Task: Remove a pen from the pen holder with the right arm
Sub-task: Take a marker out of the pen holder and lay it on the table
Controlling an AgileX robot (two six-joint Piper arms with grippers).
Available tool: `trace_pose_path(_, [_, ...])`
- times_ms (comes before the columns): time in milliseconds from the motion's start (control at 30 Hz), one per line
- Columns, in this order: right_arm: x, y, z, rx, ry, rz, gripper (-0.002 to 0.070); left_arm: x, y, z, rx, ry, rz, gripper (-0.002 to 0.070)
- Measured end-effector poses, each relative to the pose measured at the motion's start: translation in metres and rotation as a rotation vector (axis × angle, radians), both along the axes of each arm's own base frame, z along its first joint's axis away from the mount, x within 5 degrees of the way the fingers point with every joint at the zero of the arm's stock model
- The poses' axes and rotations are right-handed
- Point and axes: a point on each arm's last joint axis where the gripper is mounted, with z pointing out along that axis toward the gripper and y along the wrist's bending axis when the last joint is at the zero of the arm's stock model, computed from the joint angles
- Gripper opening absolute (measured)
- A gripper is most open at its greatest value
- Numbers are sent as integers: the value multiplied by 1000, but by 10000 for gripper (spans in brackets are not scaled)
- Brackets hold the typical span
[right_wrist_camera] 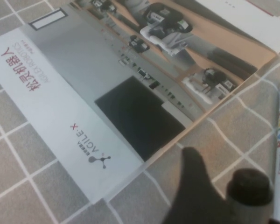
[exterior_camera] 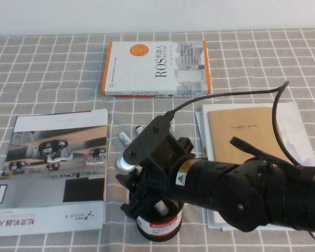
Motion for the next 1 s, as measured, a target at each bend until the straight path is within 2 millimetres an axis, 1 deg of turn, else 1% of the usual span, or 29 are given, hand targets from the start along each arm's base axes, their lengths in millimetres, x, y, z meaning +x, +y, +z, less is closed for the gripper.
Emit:
trace_pose_path(100, [0,0,0,3,-3,-1,293,0,0,0,0,0,0,-3])
trace_pose_path(333, [0,0,0,4,-2,-3,125,0,0,0,0,0,0,-3])
trace_pose_path(367, [0,0,0,4,-1,-3,113,0,0,0,0,0,0,-3])
trace_pose_path(800, [0,0,1,3,0,-2,111,0,0,0,0,0,0,-3])
trace_pose_path(900, [-2,-2,6,8,1,2,111,0,0,0,0,0,0,-3])
trace_pose_path(1000, [-5,-6,18,26,-7,8,111,0,0,0,0,0,0,-3])
